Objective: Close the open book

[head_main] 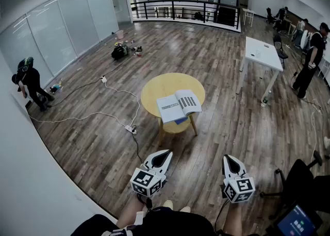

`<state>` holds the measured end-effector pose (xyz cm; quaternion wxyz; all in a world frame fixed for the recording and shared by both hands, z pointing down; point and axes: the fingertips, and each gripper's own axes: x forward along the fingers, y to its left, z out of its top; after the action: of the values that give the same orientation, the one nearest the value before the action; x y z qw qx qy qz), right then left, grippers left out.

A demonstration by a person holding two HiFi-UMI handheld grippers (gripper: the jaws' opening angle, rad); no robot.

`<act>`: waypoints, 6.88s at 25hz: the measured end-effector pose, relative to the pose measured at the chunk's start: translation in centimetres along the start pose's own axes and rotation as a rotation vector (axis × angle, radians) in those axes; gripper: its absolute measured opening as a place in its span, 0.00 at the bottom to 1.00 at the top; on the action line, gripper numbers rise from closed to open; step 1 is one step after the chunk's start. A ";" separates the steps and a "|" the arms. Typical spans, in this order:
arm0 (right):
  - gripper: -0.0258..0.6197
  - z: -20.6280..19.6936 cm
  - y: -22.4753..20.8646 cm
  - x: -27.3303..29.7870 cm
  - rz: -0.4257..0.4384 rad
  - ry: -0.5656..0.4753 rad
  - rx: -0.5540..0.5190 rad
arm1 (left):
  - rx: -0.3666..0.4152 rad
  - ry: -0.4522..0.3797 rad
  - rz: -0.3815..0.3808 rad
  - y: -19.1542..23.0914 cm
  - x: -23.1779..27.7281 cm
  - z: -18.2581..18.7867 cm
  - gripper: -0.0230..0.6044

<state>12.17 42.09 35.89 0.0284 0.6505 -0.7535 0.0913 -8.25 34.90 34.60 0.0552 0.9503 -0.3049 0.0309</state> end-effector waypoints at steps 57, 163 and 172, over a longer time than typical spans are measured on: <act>0.04 3.7 -14.0 46.7 0.295 0.173 0.000 | -0.124 0.070 0.283 31.0 30.6 -0.4 0.03; 0.47 -26.7 -20.7 56.3 0.288 0.811 0.278 | -0.445 0.376 0.377 32.7 34.5 -22.8 0.03; 0.34 -26.0 -20.7 56.0 0.235 0.805 0.221 | -0.441 0.366 0.380 32.9 33.8 -22.5 0.03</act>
<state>22.06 -10.84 72.59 0.2397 0.4721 -0.7369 0.4202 -0.59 -8.39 62.89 0.3065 0.8204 -0.4608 0.1437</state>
